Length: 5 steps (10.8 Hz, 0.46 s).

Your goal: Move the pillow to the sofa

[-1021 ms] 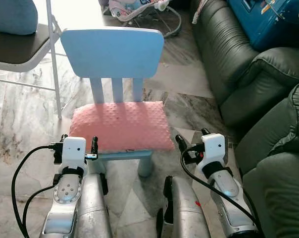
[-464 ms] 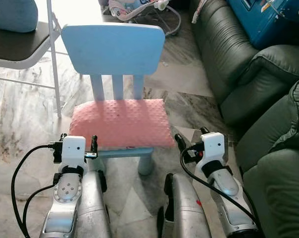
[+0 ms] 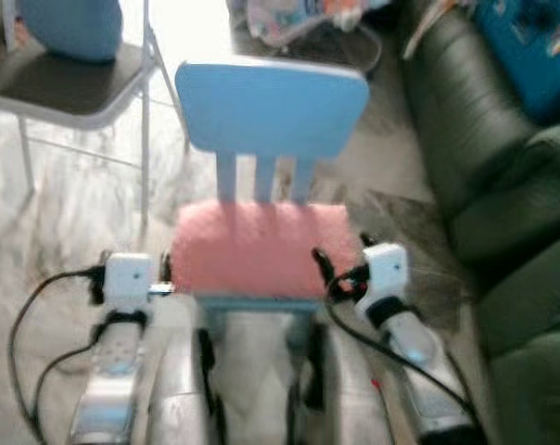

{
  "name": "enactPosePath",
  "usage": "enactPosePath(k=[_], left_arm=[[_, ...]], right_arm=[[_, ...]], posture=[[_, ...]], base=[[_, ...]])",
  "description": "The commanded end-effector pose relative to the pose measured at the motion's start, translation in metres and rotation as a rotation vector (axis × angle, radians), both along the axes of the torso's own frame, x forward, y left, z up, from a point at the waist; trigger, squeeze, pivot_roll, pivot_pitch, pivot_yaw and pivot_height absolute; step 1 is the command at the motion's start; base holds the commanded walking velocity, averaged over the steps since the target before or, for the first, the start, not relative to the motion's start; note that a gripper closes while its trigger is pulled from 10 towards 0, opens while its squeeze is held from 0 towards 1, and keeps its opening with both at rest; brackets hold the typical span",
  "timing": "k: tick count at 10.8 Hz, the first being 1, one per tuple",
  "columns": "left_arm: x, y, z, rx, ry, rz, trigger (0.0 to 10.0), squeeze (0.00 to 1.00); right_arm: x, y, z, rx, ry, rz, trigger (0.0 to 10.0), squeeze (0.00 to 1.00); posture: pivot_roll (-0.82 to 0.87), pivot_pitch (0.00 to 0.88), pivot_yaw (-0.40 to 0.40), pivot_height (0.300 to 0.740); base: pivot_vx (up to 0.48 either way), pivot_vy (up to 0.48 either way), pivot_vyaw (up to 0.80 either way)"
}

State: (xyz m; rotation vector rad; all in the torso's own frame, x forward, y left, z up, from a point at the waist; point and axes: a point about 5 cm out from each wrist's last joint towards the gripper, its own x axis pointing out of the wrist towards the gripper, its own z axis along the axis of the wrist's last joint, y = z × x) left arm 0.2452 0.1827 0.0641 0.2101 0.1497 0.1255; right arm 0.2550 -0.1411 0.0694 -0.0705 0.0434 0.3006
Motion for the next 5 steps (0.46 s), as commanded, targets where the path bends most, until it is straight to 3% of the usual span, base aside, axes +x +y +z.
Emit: enactPosePath(k=[1,3,5], left_arm=[[-0.0024,-0.0002,-0.005,0.01,0.033,-0.007,10.0,0.0],[-0.003,-0.0039,-0.0071,-0.007,0.038,-0.032,10.0,0.0],[-0.0029,-0.006,-0.0087,-0.014,0.05,-0.046,10.0,0.0]], right_arm=[[-0.0009,-0.004,-0.0009,0.005,0.007,-0.025,10.0,0.0],[-0.0001,-0.0057,-0.002,-0.002,0.015,-0.047,10.0,0.0],[0.0004,-0.0065,-0.0038,0.001,0.029,-0.059,10.0,0.0]], posture=[[-0.03,0.17,-0.086,0.558],[-0.03,0.17,-0.087,0.558],[-0.03,0.172,-0.088,0.558]], base=[[0.0,0.0,0.0],[0.0,0.0,0.0],[0.0,0.0,-0.77]])
